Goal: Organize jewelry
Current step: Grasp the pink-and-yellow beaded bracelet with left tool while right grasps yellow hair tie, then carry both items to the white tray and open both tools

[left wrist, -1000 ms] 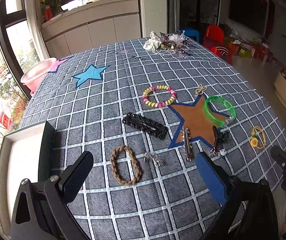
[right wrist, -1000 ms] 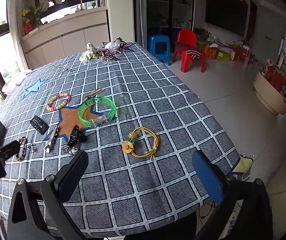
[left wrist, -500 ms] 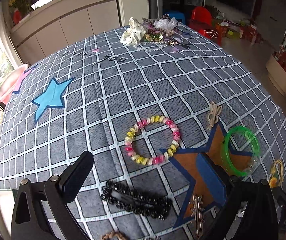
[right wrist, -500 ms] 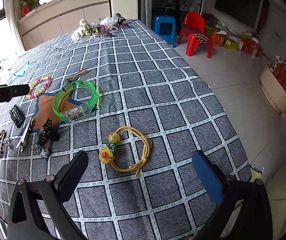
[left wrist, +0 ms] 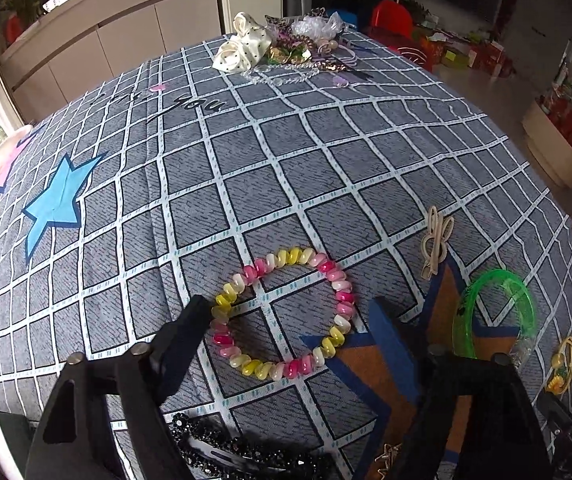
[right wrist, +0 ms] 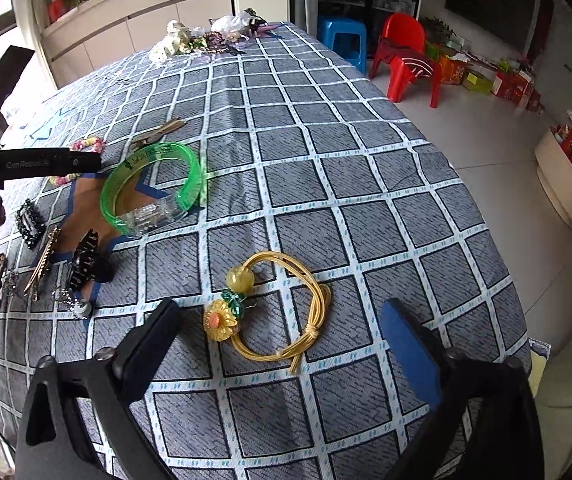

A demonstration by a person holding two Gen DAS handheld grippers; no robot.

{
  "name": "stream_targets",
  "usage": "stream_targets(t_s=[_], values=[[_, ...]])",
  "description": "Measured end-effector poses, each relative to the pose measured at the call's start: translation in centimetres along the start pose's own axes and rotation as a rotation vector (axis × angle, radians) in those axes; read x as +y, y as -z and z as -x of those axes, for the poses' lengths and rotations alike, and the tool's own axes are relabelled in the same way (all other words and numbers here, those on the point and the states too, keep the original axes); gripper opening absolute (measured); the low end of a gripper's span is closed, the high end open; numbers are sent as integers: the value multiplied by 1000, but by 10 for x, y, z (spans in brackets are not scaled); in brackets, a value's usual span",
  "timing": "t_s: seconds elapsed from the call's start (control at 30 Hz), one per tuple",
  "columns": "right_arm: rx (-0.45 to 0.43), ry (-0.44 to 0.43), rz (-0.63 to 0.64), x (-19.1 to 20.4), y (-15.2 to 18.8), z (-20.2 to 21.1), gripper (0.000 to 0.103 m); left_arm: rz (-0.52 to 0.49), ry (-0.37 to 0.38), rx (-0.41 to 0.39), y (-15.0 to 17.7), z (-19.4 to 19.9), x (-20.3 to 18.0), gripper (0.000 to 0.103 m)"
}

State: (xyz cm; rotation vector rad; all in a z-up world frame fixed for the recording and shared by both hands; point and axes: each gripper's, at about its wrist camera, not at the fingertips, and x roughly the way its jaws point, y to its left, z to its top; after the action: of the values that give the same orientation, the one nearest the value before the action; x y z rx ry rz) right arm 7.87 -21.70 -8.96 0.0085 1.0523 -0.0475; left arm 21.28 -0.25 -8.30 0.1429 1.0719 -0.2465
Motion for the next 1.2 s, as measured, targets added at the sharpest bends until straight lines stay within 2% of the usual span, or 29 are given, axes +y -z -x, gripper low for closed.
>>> stream_targets(t_s=[0.07,0.1,0.13,0.17,0.23,0.33,0.43,0.47,0.63,0.9,1.03,1.2], values=[[-13,-2,6,2,0,4,79,-16,10,-6,1,3,-3,61],[-18,0,6,3,0,6,67,-24,14,-11,1,4,-5,55],[-22,-1,5,3,0,7,54,-34,19,-15,0,4,-7,41],[-25,1,4,4,0,8,48,-43,19,-16,0,4,-9,32],[-30,-7,3,4,0,10,16,-53,19,-17,0,5,-12,26],[-37,-16,-15,2,3,11,16,-41,35,-35,3,14,-12,26],[-50,-61,-51,-5,5,18,16,-47,45,-67,6,30,-12,23],[-54,-70,-61,-6,5,21,16,-48,47,-77,6,35,-12,15],[-68,-141,-107,-11,5,33,16,-50,77,-128,18,67,-14,15],[-81,-173,-115,-4,13,51,16,-32,97,-153,46,97,-11,15],[-100,-186,-92,7,12,63,16,18,114,-195,64,125,3,15],[-112,-246,-56,33,7,75,16,93,93,-248,90,157,32,15]])
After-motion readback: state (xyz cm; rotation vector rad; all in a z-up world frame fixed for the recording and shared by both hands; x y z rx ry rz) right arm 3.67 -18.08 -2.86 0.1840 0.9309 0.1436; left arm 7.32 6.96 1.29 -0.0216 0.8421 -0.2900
